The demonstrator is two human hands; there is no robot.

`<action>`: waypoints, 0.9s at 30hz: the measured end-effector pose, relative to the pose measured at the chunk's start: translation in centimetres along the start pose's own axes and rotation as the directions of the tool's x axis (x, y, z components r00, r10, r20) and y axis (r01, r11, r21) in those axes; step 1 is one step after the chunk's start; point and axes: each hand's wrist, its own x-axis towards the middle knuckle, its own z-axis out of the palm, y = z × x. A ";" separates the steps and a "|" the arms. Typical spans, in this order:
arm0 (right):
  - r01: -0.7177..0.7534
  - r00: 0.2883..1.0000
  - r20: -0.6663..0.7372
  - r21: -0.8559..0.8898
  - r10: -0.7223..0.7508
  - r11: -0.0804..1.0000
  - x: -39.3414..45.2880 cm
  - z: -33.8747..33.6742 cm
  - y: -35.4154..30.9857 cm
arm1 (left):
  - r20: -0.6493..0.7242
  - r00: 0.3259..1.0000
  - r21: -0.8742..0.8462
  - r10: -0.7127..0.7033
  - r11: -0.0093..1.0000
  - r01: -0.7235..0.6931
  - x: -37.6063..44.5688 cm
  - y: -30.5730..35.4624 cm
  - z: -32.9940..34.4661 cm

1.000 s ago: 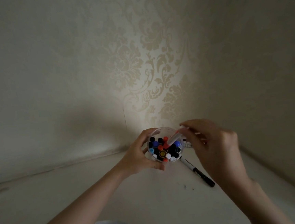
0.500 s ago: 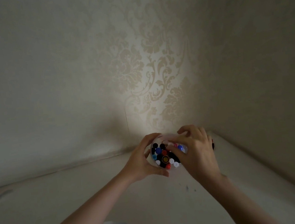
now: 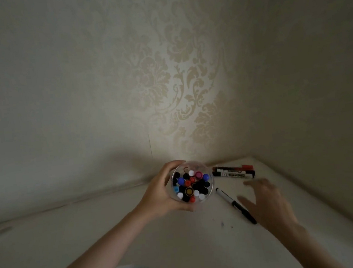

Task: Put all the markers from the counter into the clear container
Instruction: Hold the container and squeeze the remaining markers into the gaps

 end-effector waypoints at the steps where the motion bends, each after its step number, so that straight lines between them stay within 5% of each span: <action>1: -0.038 0.991 0.126 -0.091 0.050 0.995 -0.6 1.1 1.3 | -0.002 1.000 0.002 0.001 1.000 -0.001 0.0 0.0 -0.1; 3: -0.076 0.976 0.199 -0.089 0.093 0.993 -1.6 2.9 2.7 | 0.001 1.000 0.021 0.005 1.000 -0.005 0.0 0.1 -0.1; 9: -0.054 0.992 0.114 0.034 0.050 0.998 -2.5 4.1 3.2 | 0.018 1.000 0.046 -0.004 0.999 0.003 0.2 0.2 0.9; 13: 0.026 0.975 -0.220 0.301 0.043 0.953 -2.8 0.5 2.3 | -0.006 1.000 0.059 -0.012 0.998 0.013 0.2 0.3 1.1; 16: 0.209 0.860 -0.508 0.422 0.039 0.882 -4.7 -5.9 0.2 | -0.017 1.000 0.066 -0.015 0.998 0.016 0.3 0.2 1.2; 19: 0.415 0.744 -0.662 0.344 -0.095 0.842 -6.6 -10.2 -2.2 | -0.028 0.999 0.057 -0.029 0.998 0.031 0.4 0.4 1.4; 22: 0.498 0.708 -0.681 0.295 -0.186 0.815 -6.7 -10.7 -4.1 | -0.043 0.999 0.066 -0.024 0.997 0.027 0.5 0.6 1.6; 27: 0.497 0.792 -0.557 0.350 -0.250 0.794 -3.0 -7.5 -6.7 | -0.044 0.998 0.049 -0.043 0.998 0.045 0.3 0.5 1.6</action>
